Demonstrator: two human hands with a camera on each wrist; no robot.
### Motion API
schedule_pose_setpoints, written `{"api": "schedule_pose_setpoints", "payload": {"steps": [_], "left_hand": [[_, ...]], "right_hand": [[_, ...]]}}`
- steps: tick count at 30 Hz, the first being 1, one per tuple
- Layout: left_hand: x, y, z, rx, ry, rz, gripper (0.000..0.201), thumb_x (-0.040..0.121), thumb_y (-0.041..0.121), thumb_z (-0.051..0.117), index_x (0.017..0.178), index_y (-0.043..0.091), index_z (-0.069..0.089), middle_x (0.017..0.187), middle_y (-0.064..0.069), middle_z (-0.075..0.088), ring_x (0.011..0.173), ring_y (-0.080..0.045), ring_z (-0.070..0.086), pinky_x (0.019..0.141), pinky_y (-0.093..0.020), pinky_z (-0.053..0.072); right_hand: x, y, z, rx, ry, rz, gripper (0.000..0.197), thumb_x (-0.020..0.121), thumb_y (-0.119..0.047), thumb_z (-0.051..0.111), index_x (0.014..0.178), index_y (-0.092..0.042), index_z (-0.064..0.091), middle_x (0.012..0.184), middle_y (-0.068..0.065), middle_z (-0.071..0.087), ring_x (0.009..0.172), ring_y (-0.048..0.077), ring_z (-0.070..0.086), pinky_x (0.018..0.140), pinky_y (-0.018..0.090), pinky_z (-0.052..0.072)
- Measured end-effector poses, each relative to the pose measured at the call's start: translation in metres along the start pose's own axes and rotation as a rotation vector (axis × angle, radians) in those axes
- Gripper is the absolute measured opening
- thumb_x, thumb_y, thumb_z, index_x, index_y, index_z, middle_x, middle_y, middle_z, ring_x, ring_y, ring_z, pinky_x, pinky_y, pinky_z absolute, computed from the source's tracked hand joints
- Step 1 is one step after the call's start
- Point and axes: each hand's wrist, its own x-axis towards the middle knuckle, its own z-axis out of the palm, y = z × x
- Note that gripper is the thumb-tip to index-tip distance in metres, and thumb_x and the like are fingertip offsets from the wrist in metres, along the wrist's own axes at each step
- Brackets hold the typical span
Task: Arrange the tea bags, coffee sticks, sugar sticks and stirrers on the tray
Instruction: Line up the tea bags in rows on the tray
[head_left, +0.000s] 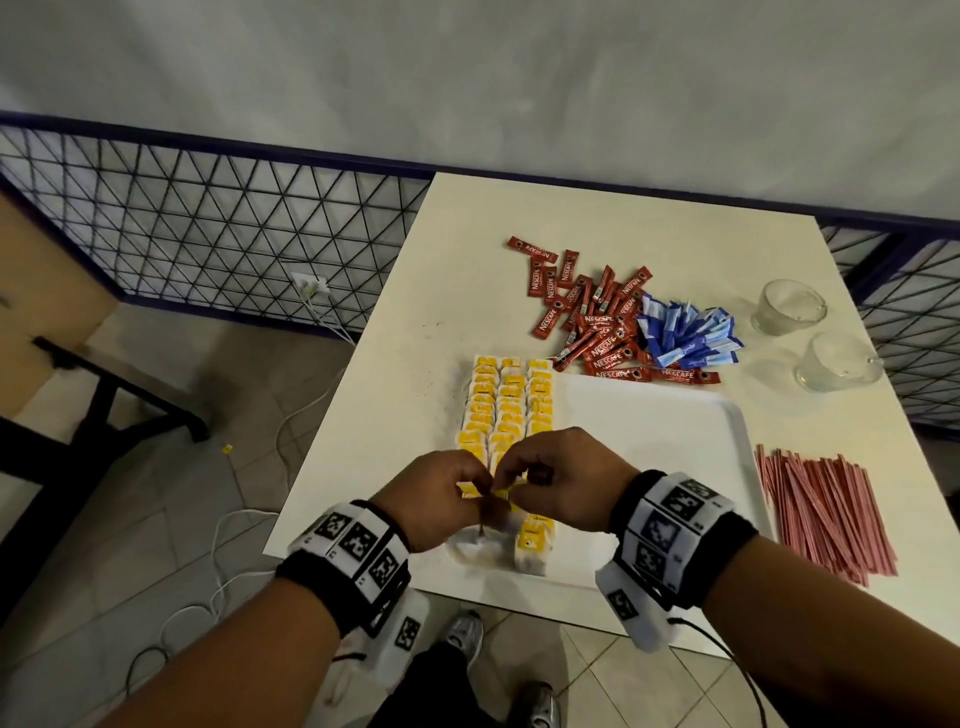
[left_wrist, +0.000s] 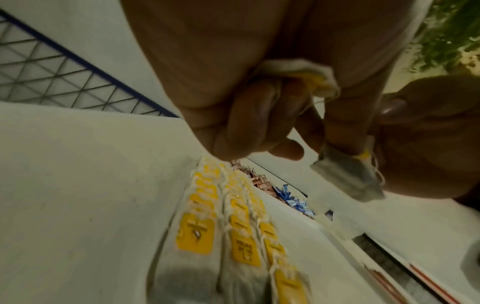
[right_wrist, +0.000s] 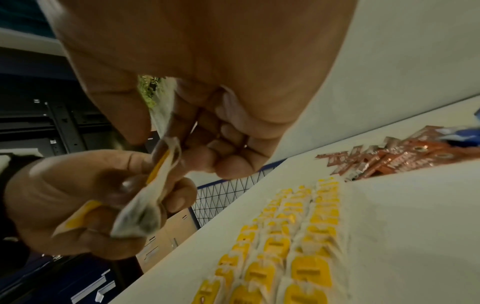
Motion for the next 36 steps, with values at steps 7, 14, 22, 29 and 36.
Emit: {"api": "schedule_pose_setpoints", "payload": {"steps": [7, 14, 22, 29, 36], "left_hand": [[-0.009, -0.026, 0.026, 0.136, 0.021, -0.168, 0.021, 0.089, 0.034, 0.064, 0.090, 0.015, 0.072, 0.090, -0.006, 0.070, 0.087, -0.021, 0.066, 0.074, -0.031, 0.048], [-0.005, -0.038, 0.051, 0.406, 0.016, -0.298, 0.028, 0.088, 0.036, 0.061, 0.105, 0.016, 0.070, 0.105, -0.009, 0.069, 0.100, -0.029, 0.063, 0.079, -0.031, 0.049], [0.006, -0.051, 0.067, 0.552, -0.002, -0.408, 0.022, 0.089, 0.030, 0.055, 0.103, 0.019, 0.069, 0.106, -0.005, 0.068, 0.097, -0.027, 0.065, 0.077, -0.033, 0.052], [-0.006, -0.035, 0.052, 0.440, 0.097, -0.316, 0.026, 0.087, 0.040, 0.057, 0.096, 0.019, 0.069, 0.089, 0.000, 0.068, 0.085, -0.023, 0.064, 0.069, -0.028, 0.047], [0.002, -0.013, 0.008, -1.205, 0.313, -0.597, 0.050, 0.098, 0.054, 0.035, 0.077, 0.012, 0.053, 0.068, -0.006, 0.051, 0.052, -0.021, 0.047, 0.054, -0.028, 0.036]], "right_hand": [[0.012, 0.017, 0.031, -0.152, -0.060, 0.175, 0.018, 0.091, -0.029, 0.060, 0.105, -0.022, 0.065, 0.100, -0.003, 0.065, 0.088, 0.012, 0.055, 0.077, 0.021, 0.041], [0.021, 0.029, 0.053, -0.276, -0.140, 0.256, 0.018, 0.091, -0.025, 0.053, 0.103, -0.025, 0.066, 0.106, 0.000, 0.066, 0.100, 0.021, 0.058, 0.083, 0.030, 0.048], [0.026, 0.035, 0.063, -0.389, -0.173, 0.363, 0.016, 0.089, -0.026, 0.050, 0.101, -0.023, 0.061, 0.107, 0.007, 0.062, 0.095, 0.028, 0.059, 0.077, 0.033, 0.051], [0.027, 0.033, 0.063, -0.412, -0.137, 0.389, 0.013, 0.086, -0.029, 0.053, 0.098, -0.024, 0.055, 0.103, 0.003, 0.059, 0.093, 0.026, 0.058, 0.071, 0.030, 0.045], [0.026, 0.018, 0.036, -0.122, 0.048, -0.038, 0.029, 0.083, -0.019, 0.065, 0.110, -0.028, 0.063, 0.098, -0.007, 0.059, 0.072, -0.006, 0.045, 0.070, 0.016, 0.036]]}}
